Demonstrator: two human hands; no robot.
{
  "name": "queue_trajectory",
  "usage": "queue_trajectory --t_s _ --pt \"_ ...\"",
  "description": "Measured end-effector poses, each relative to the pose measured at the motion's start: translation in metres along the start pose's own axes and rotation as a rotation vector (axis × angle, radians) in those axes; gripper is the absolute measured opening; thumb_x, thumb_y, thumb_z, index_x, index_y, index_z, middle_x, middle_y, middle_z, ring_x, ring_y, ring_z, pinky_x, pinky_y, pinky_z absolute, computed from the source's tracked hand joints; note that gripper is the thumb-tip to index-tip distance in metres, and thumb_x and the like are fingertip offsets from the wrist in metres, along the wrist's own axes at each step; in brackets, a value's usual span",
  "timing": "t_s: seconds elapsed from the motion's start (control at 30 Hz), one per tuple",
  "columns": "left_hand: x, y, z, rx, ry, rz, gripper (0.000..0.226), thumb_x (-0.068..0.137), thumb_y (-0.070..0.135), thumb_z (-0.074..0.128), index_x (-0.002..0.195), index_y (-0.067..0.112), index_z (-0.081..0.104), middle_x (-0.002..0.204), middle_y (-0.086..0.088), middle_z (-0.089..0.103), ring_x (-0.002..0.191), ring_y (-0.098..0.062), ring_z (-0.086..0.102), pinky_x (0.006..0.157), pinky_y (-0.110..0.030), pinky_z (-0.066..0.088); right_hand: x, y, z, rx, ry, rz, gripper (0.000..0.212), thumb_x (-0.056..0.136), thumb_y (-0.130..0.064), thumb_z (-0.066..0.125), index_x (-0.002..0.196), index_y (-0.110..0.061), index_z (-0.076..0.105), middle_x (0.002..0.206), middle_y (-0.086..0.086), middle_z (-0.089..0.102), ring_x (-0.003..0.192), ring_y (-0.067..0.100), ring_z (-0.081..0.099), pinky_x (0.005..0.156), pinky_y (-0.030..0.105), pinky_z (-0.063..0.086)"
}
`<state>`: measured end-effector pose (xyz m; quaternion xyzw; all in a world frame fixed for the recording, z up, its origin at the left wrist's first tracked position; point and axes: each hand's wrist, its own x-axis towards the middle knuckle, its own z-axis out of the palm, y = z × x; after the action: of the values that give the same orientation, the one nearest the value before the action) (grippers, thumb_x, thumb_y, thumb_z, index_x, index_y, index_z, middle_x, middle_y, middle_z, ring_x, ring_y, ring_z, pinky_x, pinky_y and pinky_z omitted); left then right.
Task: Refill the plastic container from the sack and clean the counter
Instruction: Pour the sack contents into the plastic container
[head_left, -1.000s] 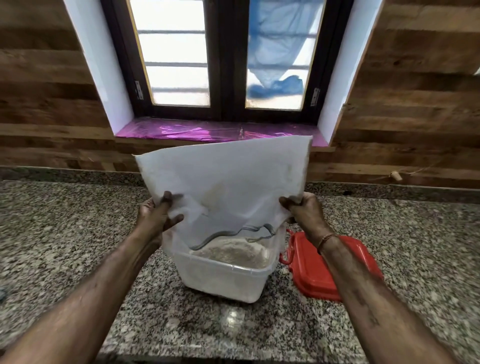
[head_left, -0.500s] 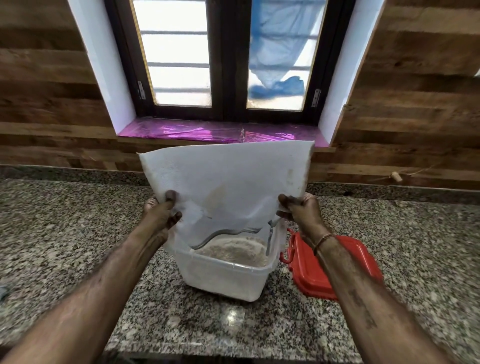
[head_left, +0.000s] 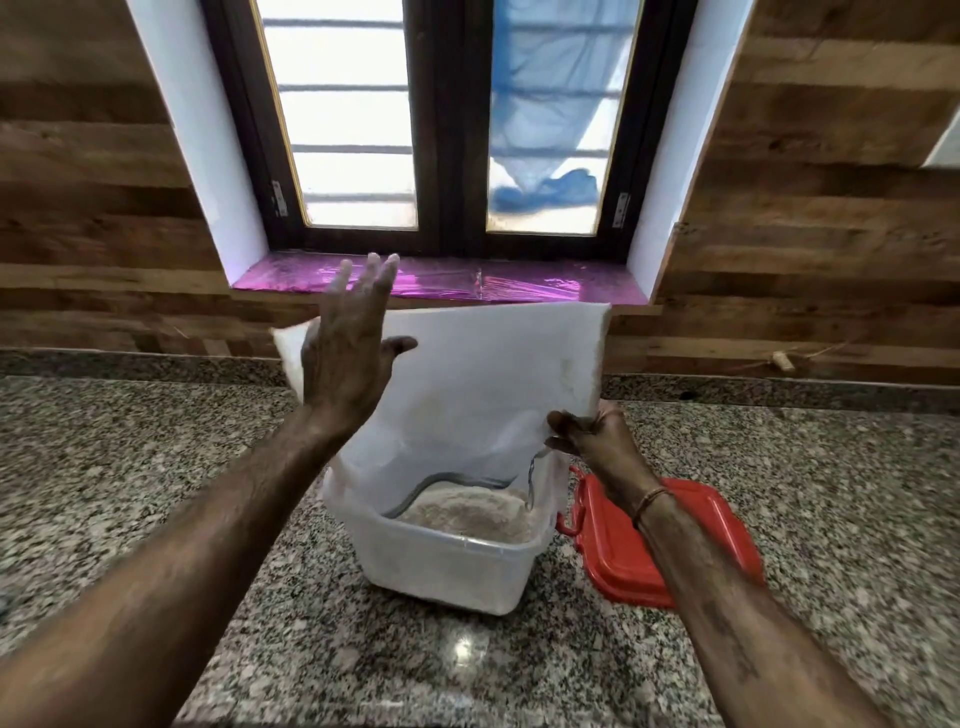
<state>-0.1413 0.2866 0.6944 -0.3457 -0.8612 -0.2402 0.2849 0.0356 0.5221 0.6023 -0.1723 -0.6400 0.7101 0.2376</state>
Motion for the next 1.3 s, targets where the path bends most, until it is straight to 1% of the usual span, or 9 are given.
queue_trajectory --t_s 0.07,0.17,0.53,0.67,0.83,0.93,1.03,1.17,1.3 --pt "0.012 0.007 -0.003 -0.072 -0.077 0.009 0.077 0.087 0.032 0.076 0.155 0.029 0.039 0.146 -0.006 0.057 0.137 -0.03 0.049 0.085 -0.046 0.053 0.0 0.001 0.0 -0.008 -0.014 0.007 0.016 0.092 -0.005 0.07 0.106 -0.013 0.07 0.095 0.001 0.078 0.085 0.017 0.074 0.076 0.033 0.063" --pt "0.017 0.013 -0.009 -0.146 -0.046 -0.029 0.013 0.092 0.024 0.072 0.103 0.03 0.075 0.099 0.007 0.078 0.099 -0.022 0.072 0.069 -0.028 0.04 0.003 0.005 0.003 -0.026 0.049 0.022 0.015 0.092 -0.006 0.07 0.106 -0.013 0.071 0.097 0.005 0.077 0.087 0.019 0.073 0.074 0.033 0.063" --pt "0.009 0.028 -0.021 -0.195 0.217 -0.044 0.005 0.09 0.023 0.074 0.088 0.025 0.078 0.082 0.008 0.078 0.081 -0.013 0.073 0.063 -0.027 0.05 0.016 0.003 0.018 -0.384 0.347 0.009 0.011 0.079 -0.018 0.083 0.083 -0.018 0.073 0.077 0.006 0.076 0.067 0.027 0.075 0.051 0.04 0.061" --pt "0.01 0.026 -0.022 -0.206 0.196 -0.072 0.007 0.089 0.02 0.075 0.089 0.026 0.077 0.082 0.007 0.077 0.081 -0.013 0.072 0.063 -0.028 0.05 0.01 0.009 0.021 -0.174 0.232 0.013 0.055 0.074 -0.031 0.09 0.118 -0.018 0.06 0.104 0.002 0.074 0.095 0.028 0.073 0.065 0.041 0.063" --pt "0.011 0.028 -0.019 -0.229 0.17 -0.086 0.008 0.088 0.018 0.075 0.087 0.025 0.078 0.082 0.007 0.077 0.079 -0.013 0.071 0.064 -0.025 0.046 -0.019 0.014 0.057 -0.661 0.691 -0.387 0.07 0.07 -0.033 0.09 0.121 -0.013 0.047 0.125 0.007 0.045 0.111 0.017 0.043 0.087 0.033 0.046" --pt "0.012 0.029 -0.02 -0.251 0.133 -0.071 0.006 0.089 0.02 0.076 0.086 0.025 0.077 0.082 0.009 0.077 0.08 -0.013 0.072 0.068 -0.032 0.055 -0.037 0.021 0.083 -0.742 0.289 -0.689 0.033 0.083 -0.016 0.078 0.113 -0.014 0.062 0.111 -0.003 0.057 0.098 0.011 0.053 0.082 0.033 0.052" --pt "0.013 0.034 -0.023 -0.28 0.084 -0.048 0.009 0.089 0.017 0.076 0.086 0.025 0.077 0.084 0.01 0.078 0.082 -0.011 0.073 0.072 -0.031 0.057 -0.028 0.021 0.101 -0.746 -0.165 -0.506 0.044 0.089 -0.017 0.069 0.132 -0.027 0.063 0.122 -0.01 0.068 0.114 0.011 0.059 0.093 0.035 0.054" --pt "0.013 0.036 -0.028 -0.308 0.028 -0.077 0.017 0.088 0.011 0.072 0.083 0.026 0.075 0.076 0.017 0.073 0.081 -0.007 0.071 0.07 -0.03 0.055 0.001 0.022 0.097 -0.896 -0.304 -0.158 0.073 0.094 -0.019 0.067 0.157 -0.037 0.034 0.146 0.003 0.058 0.134 0.022 0.053 0.107 0.028 0.042" --pt "0.009 0.032 -0.033 -0.326 0.004 -0.065 0.018 0.088 0.01 0.072 0.083 0.027 0.074 0.077 0.017 0.075 0.082 -0.004 0.072 0.075 -0.034 0.06 -0.001 0.025 0.105 -1.16 -0.255 -0.308 0.062 0.095 -0.02 0.063 0.15 -0.04 0.042 0.132 0.002 0.064 0.12 0.025 0.062 0.095 0.039 0.053"
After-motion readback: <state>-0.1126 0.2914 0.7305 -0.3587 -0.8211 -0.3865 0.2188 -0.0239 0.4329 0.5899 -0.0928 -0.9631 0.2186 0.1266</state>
